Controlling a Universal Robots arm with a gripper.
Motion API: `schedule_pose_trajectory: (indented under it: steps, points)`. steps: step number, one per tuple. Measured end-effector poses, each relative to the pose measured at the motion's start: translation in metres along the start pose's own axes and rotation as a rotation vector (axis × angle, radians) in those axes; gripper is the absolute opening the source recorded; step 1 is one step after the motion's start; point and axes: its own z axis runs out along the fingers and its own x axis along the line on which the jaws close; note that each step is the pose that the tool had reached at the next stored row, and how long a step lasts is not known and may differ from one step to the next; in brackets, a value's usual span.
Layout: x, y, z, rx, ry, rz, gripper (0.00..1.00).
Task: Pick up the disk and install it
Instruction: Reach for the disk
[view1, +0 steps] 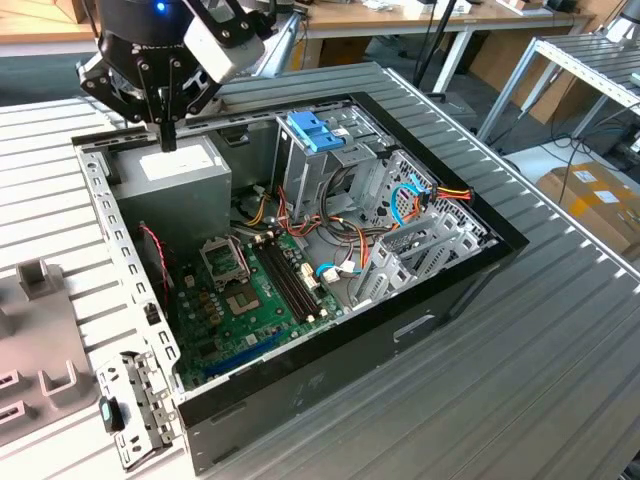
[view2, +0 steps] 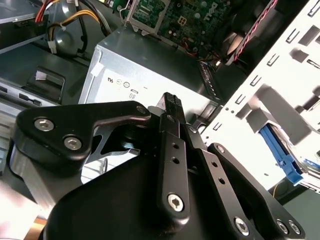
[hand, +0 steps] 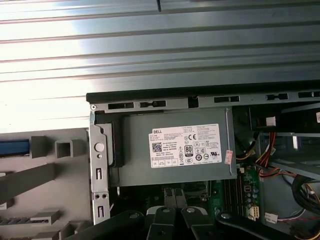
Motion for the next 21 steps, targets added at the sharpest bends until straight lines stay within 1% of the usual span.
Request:
schedule_pose_trajectory:
  steps: [13,16,21]
  points:
    - [0.0104,-0.0008,-0.0003,0.0001,0.0,0.0,0.11]
    - [0.0158,-0.0012,-0.0004,0.0,0.0,0.0,0.11]
    - [0.0218,-0.0017,-0.0006,0.0,0.0,0.0,0.11]
